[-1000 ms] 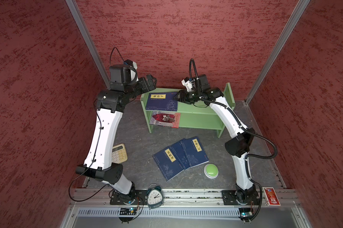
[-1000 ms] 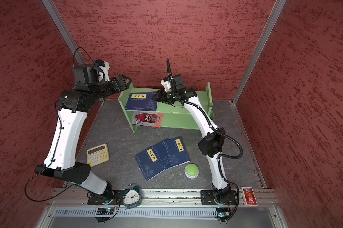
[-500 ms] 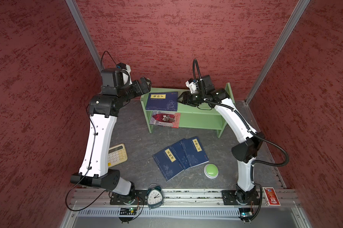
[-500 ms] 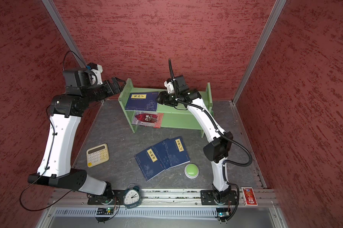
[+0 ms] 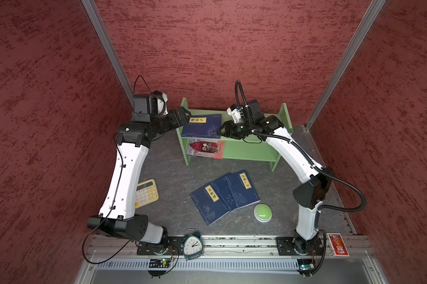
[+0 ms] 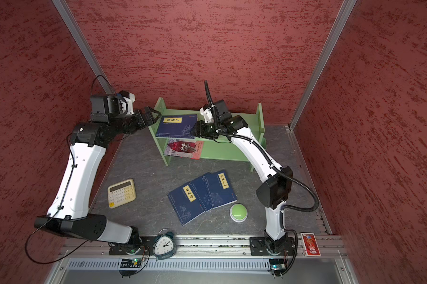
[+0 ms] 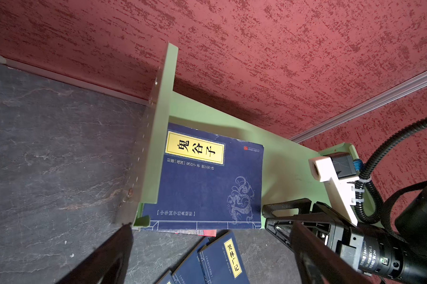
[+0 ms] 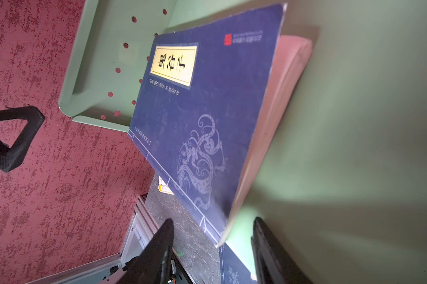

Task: Stacking books/files
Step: Move the book to the bookshelf.

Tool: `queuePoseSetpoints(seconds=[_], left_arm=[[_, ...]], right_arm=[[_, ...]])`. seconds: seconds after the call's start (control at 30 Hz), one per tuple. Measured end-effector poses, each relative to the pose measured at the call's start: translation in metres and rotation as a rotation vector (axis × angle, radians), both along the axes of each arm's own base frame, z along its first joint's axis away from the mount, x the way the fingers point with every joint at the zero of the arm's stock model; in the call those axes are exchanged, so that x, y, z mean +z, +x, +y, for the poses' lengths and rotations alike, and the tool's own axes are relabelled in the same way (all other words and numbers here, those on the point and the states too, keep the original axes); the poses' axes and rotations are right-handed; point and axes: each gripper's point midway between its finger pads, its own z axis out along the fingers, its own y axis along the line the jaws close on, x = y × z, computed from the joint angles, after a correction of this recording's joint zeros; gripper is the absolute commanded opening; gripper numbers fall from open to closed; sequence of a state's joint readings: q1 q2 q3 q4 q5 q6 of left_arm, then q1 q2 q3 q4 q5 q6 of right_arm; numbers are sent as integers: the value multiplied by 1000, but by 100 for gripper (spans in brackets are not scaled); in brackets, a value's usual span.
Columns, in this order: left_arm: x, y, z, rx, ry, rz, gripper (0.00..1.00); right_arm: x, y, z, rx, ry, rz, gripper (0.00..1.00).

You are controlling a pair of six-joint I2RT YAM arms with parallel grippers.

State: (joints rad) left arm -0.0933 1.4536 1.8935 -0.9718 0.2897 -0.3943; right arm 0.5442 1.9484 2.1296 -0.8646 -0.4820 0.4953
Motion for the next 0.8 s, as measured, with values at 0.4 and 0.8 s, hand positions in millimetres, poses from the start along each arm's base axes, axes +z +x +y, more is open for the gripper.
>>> queuePoseSetpoints(seconds=[0.4, 0.8], left_arm=[[-28, -7, 21, 66, -109, 114, 99], [-53, -12, 9, 14, -176, 203, 99]], right_arm=[[0, -9, 11, 26, 9, 11, 49], [1, -9, 14, 30, 16, 3, 58]])
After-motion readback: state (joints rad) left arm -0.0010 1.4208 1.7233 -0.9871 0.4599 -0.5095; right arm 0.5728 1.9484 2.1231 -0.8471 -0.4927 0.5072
